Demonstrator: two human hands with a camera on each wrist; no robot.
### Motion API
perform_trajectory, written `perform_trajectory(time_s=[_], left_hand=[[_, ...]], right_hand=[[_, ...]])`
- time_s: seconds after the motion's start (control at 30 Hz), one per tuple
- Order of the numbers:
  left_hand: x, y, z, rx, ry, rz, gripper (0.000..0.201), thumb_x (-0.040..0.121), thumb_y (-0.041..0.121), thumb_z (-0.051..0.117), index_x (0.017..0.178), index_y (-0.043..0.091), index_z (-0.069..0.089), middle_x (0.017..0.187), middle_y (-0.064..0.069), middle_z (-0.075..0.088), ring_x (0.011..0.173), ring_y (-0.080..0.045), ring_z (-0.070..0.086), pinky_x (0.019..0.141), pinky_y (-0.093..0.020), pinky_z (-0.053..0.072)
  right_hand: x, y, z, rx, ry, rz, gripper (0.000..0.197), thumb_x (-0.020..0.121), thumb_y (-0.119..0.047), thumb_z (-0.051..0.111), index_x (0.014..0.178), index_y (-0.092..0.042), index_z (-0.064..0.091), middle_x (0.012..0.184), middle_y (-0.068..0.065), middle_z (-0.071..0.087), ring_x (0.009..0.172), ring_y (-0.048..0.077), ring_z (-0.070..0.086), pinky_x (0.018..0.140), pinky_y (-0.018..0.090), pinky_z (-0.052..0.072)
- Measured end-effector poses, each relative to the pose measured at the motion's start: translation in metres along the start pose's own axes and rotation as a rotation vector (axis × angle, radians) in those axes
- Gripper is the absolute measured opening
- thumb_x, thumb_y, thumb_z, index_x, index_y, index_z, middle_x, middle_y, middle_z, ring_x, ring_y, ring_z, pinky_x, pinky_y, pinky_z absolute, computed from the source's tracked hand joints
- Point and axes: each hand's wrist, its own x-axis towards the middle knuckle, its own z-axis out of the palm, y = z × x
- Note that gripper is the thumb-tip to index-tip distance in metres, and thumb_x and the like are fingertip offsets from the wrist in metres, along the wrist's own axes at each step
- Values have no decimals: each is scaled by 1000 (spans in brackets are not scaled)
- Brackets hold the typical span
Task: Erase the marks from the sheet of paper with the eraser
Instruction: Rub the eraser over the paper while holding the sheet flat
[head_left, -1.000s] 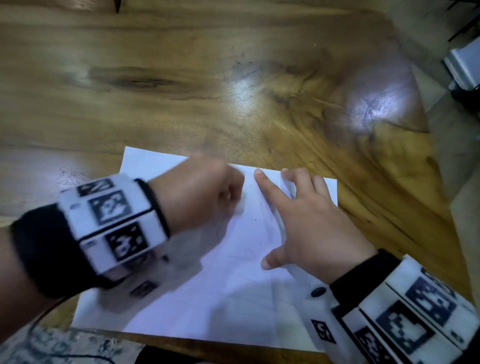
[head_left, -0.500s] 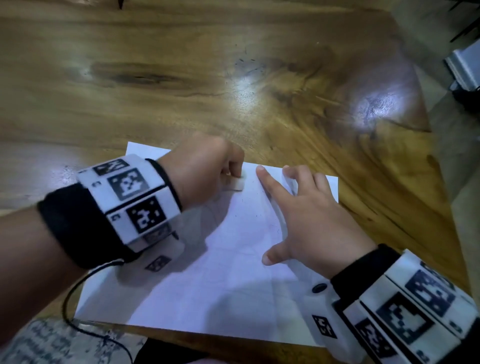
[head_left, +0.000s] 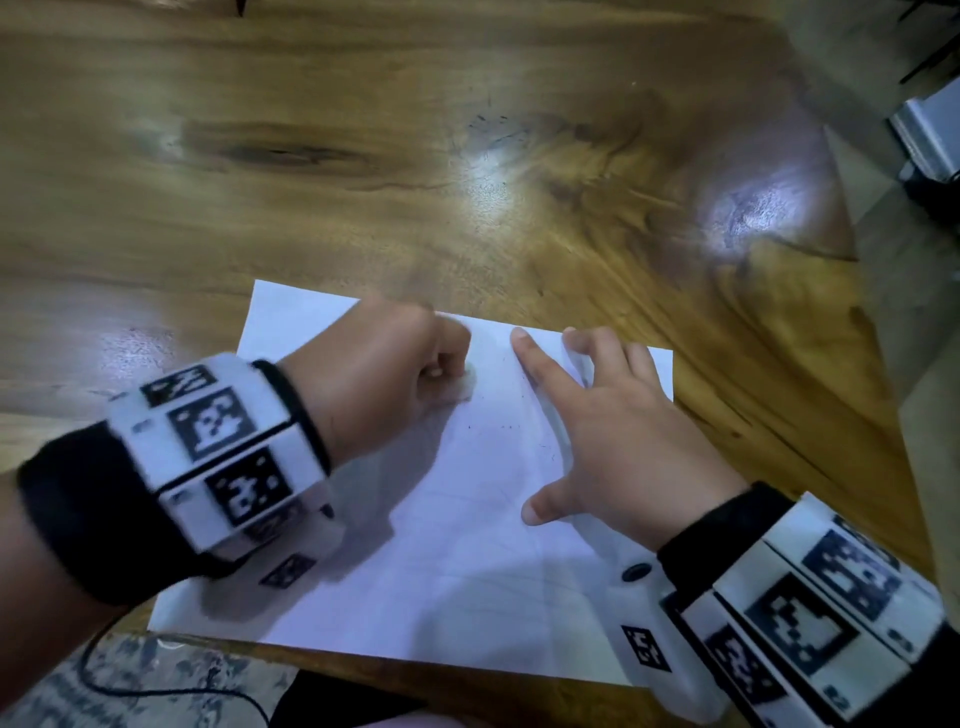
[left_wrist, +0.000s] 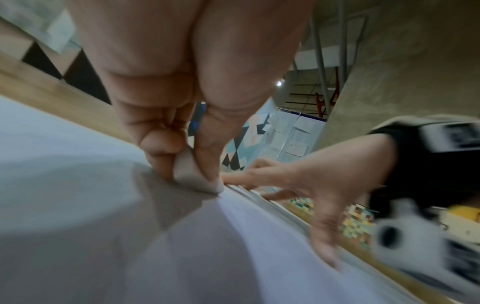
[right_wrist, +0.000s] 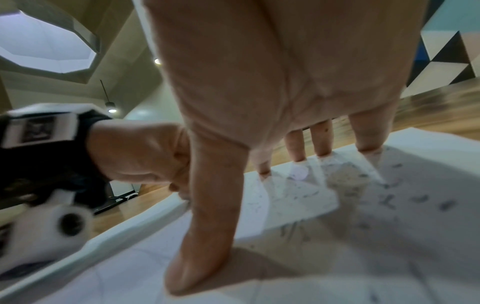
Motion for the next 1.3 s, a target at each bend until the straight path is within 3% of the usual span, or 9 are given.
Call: perform_trajectory(time_s=[0.17,0.37,0.53,0.6,0.77,1.0,1.1,1.17,1.3], left_hand=[[-35,2,0,-64,-290,-29,15,64,33,57,67,19,63,65,5,57,58,-9,50,59,-8,34],[31,10,-3,-22,12,-93,3,76,14,66,78,17,65,53,13,47,63,-14,47,52,-5,30],[-16,14,9,-52,-208,57,15,71,30,63,64,17,60,60,7,48,53,-10,43,57,-8,33],[-20,12,10,-64,-292,42,6,72,22,67,67,20,63,61,11,47,56,-3,44,56,-6,33],[24,13,0,15,-26,-14,3,75,15,66,77,14,66,69,4,51,63,-13,42,56,-4,32],[-27,23,18,-90,-262,63,8,78,23,62,73,17,65,75,3,56,68,-14,53,60,-14,35],[7,19,9,5,-163,40,6,75,15,62,78,17,67,70,5,52,66,-12,44,56,-9,33],[25,17,3,38,-62,-13,5,76,15,62,79,16,66,70,5,51,66,-12,42,54,-19,31],[-2,24,13,-3,-136,76,15,75,24,52,66,15,61,63,4,48,59,-16,43,49,-17,26]], right_hand=[[0,0,1,8,4,3,126,59,-54,79,145,-41,-13,143,-4,0,127,16,4,114,29,14],[1,-1,1,-7,1,7,127,59,-54,78,144,-41,-15,145,-4,-1,129,16,5,111,25,14],[0,1,1,-3,-2,6,128,58,-55,79,144,-40,-15,145,-3,-1,131,17,3,115,29,12],[0,0,1,3,-5,5,128,58,-54,79,144,-40,-15,145,-2,-2,132,17,1,116,31,12],[0,0,0,-2,-6,8,127,60,-54,78,144,-41,-16,146,-3,-2,133,17,2,116,30,13],[1,0,1,2,-7,4,128,59,-54,79,145,-39,-15,147,-1,-2,133,17,2,115,30,12],[-1,0,0,-6,-11,4,128,59,-54,78,145,-40,-16,146,-2,-1,131,17,5,114,29,13],[-1,-1,-1,-10,-12,4,127,60,-55,78,145,-40,-16,146,-2,-1,131,17,5,113,28,13],[-2,0,0,-15,1,-6,127,60,-55,77,145,-38,-14,147,0,0,132,18,6,112,28,13]])
